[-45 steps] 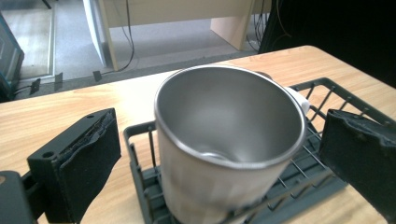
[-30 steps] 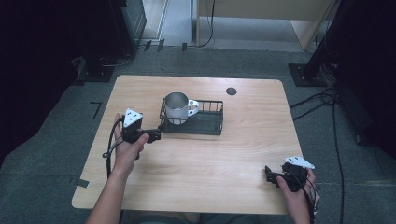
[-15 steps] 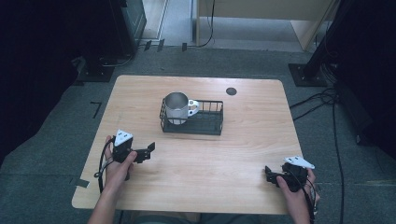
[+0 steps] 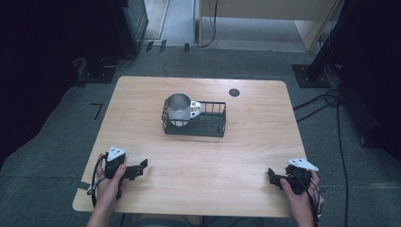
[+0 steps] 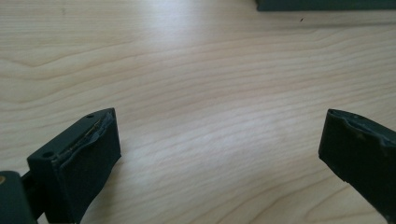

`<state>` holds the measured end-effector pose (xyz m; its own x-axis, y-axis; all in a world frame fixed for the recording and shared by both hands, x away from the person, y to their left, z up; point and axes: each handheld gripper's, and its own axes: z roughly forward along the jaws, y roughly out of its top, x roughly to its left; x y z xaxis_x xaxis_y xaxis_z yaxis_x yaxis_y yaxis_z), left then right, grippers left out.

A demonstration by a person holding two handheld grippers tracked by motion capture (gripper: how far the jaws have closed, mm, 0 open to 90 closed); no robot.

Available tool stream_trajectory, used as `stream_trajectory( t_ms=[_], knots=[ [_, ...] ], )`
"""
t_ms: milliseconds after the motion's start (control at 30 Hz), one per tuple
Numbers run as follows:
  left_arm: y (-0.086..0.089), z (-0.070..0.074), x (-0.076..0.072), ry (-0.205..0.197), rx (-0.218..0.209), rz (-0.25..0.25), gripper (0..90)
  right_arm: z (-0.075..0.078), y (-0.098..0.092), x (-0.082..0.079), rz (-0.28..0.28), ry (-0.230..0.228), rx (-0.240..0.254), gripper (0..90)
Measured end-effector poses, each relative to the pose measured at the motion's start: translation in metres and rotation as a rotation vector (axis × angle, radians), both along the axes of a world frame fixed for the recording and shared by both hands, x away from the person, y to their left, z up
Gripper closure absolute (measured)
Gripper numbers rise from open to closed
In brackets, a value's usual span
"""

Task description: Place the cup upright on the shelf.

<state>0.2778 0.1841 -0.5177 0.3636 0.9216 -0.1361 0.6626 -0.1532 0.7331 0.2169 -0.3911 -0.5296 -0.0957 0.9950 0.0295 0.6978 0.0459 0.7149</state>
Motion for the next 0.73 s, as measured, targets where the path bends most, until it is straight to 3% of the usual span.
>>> stream_trajectory(
  t_ms=[133,167,200,233,500,533,567,733],
  knots=[
    [0.004,-0.001,-0.007,0.014,0.069,0.0,0.0,0.0,0.0,0.0,0.001,0.0,-0.001,0.0],
    [0.005,-0.001,-0.009,0.013,0.124,0.006,0.0,0.0,0.0,0.0,0.0,0.0,0.0,0.0],
    [0.005,-0.001,-0.009,0.013,0.124,0.006,0.0,0.0,0.0,0.0,0.0,0.0,0.0,0.0],
    [0.005,-0.002,-0.01,0.013,0.163,0.01,0.0,0.0,0.0,0.0,0.001,-0.001,-0.001,0.0],
    [0.006,-0.002,-0.01,0.016,0.17,0.028,0.0,0.0,0.0,0.0,0.0,0.0,0.001,0.0],
    [0.005,-0.002,-0.011,0.016,0.171,0.042,0.0,0.0,0.0,0.0,0.001,-0.001,-0.001,0.0],
    [0.001,-0.002,-0.012,0.022,0.17,0.112,0.0,0.0,0.0,0.0,0.001,-0.001,-0.001,0.0],
    [-0.001,-0.002,-0.012,0.023,0.168,0.129,0.0,0.0,0.0,0.0,0.0,0.0,0.0,0.0]
  ],
)
